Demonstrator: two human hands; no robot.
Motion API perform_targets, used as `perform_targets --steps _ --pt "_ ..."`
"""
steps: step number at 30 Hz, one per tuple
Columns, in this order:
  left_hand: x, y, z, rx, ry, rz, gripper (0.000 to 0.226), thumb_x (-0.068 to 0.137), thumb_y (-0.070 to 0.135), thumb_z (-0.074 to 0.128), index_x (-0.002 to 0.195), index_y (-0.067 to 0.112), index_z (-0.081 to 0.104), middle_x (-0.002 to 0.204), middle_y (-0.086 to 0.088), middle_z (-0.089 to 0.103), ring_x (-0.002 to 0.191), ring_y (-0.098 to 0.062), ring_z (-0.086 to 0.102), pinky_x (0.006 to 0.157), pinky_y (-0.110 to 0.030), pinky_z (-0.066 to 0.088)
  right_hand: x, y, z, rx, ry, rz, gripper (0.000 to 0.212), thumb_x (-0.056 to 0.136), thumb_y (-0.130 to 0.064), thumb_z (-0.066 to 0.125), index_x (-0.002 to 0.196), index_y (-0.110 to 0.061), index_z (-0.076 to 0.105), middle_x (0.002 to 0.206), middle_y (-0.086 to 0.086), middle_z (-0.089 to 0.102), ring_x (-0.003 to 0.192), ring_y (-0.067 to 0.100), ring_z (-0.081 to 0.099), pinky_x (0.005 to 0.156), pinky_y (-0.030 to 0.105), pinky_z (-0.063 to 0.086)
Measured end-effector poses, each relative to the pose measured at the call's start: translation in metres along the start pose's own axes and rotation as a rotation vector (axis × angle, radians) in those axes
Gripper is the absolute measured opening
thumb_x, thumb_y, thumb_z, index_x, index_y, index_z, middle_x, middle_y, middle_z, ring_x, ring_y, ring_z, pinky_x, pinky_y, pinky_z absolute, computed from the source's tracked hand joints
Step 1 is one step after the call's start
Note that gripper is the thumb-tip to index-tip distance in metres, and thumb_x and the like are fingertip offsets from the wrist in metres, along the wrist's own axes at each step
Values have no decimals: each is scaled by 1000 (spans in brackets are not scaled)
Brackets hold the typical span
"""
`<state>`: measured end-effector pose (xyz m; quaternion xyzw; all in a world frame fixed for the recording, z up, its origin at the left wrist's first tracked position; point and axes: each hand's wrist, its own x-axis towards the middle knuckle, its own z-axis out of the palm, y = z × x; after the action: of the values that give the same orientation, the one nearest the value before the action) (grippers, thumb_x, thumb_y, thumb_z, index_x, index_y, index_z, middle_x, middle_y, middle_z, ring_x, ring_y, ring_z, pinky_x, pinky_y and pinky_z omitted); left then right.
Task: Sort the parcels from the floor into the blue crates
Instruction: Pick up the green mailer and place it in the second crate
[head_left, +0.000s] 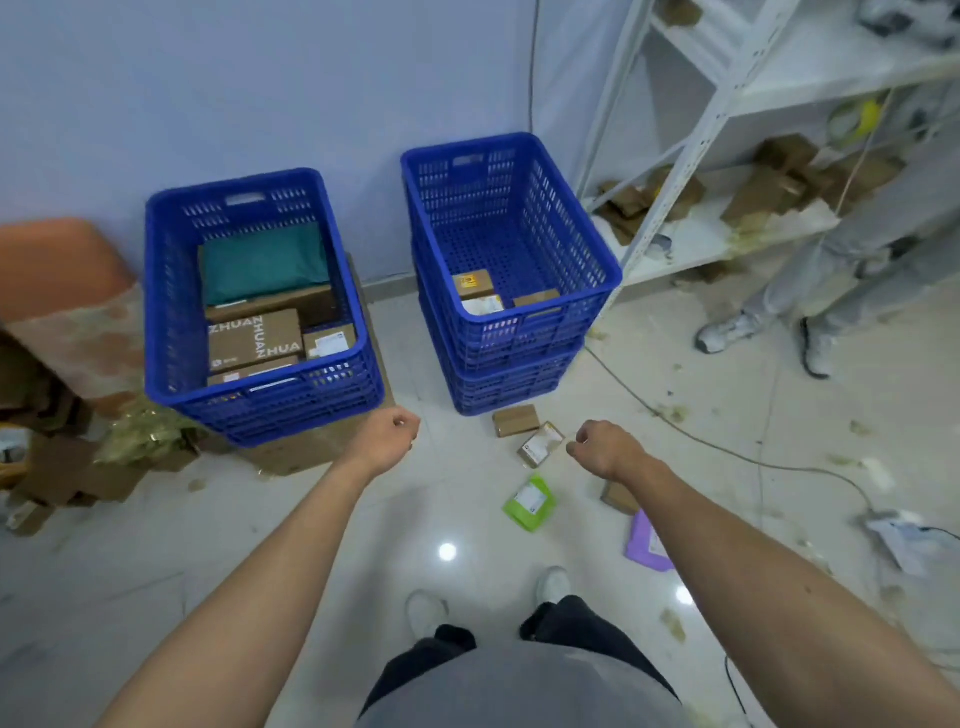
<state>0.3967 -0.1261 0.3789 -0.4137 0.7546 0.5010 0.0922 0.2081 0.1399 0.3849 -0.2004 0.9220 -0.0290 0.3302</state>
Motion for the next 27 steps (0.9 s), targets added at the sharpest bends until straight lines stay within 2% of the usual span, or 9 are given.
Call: perform_targets --steps 3,7,10,12,14,16,19,23,27 --pt "0 8 33 -14 -61 -7 18 98 21 55 93 12 70 103 -12 72 95 -29 71 94 -45 56 -13 37 8 -1 -2 43 38 92 -36 51 115 -9 63 124 15 62 112 31 58 87 33 45" --pt "-3 17 82 10 -126 -27 17 98 24 55 90 17 68 102 -11 72 95 -28 71 95 -45 55 -22 92 21 23 -44 90 29 92 -36 50 95 -10 61 119 16 63 107 32 59 81 32 45" --pt "-1 26 122 33 -160 -52 16 95 22 57 96 17 71 101 -7 71 97 -27 70 96 -46 55 -19 131 30 50 -74 112 28 93 -38 49 100 -13 59 118 14 62 106 32 59 79 32 42" --pt "-2 34 148 71 -168 -68 15 94 23 57 96 20 72 102 -5 72 98 -27 69 97 -44 54 -14 156 37 49 -79 101 27 94 -38 49 101 -13 59 118 14 61 108 31 58 83 33 43" --pt "-2 41 173 107 -158 -85 15 94 26 56 96 22 71 105 -5 72 102 -28 68 98 -43 53 -4 179 43 19 -101 53 35 96 -36 48 115 -10 61 125 14 57 120 31 53 93 34 42" --pt "-3 46 195 139 -139 -105 17 96 28 55 99 23 71 109 -6 72 104 -29 68 98 -42 53 6 197 47 -7 -134 15 44 96 -38 48 130 -10 55 136 12 52 127 31 48 100 37 40" --pt "-2 50 221 164 -114 -145 19 98 28 54 104 22 71 113 -7 71 105 -29 67 99 -40 51 24 218 54 -58 -183 -24 50 95 -41 47 136 -13 49 140 9 48 124 31 51 92 36 43" --pt "12 41 251 170 -77 -200 21 100 26 52 111 22 69 113 -6 70 107 -28 66 99 -40 51 60 239 73 -166 -223 -97 47 95 -40 47 134 -12 46 140 10 44 123 31 50 88 37 41" --pt "43 6 282 189 -79 -229 25 99 24 48 115 25 68 106 1 67 100 -21 62 90 -30 48 107 245 111 -202 -274 -122 47 95 -34 49 136 -11 43 137 12 46 123 31 50 92 41 46"
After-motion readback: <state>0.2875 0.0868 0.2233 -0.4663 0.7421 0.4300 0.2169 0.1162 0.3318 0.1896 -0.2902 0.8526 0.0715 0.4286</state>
